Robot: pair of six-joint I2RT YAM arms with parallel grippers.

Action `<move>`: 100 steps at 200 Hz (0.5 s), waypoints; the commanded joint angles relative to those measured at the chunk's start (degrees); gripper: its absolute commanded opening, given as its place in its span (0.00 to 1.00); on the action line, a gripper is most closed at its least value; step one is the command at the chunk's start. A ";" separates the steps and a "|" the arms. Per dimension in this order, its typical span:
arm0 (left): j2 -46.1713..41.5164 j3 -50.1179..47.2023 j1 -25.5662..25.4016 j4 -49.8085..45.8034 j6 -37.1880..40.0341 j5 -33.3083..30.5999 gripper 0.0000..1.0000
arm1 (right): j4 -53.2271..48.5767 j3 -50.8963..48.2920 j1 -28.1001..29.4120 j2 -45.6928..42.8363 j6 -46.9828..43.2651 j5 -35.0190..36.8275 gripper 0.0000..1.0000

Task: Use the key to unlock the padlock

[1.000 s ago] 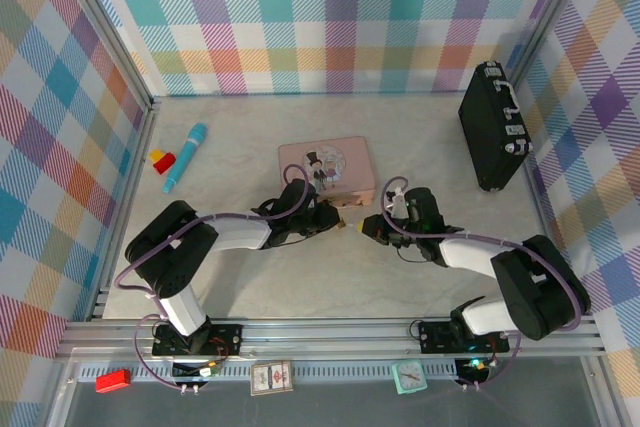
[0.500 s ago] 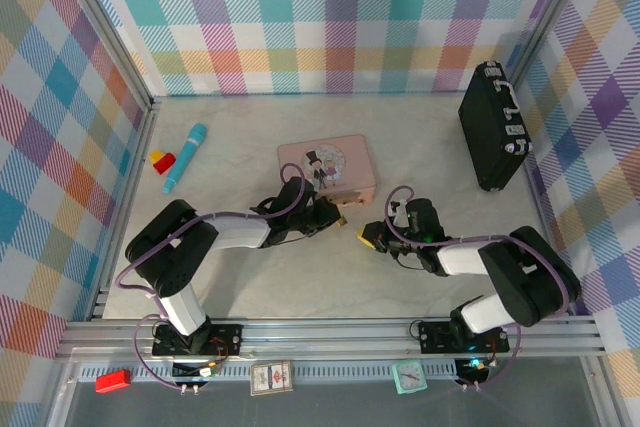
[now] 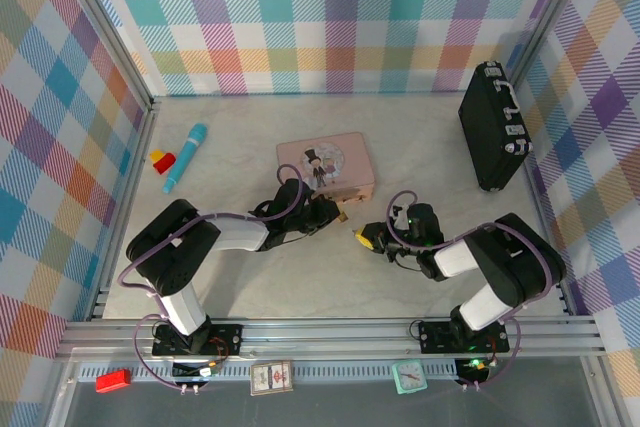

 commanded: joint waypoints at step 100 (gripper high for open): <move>0.30 -0.30 1.38 7.21 -3.86 -1.95 0.06 | 23.44 -2.33 0.24 11.41 14.81 0.64 0.00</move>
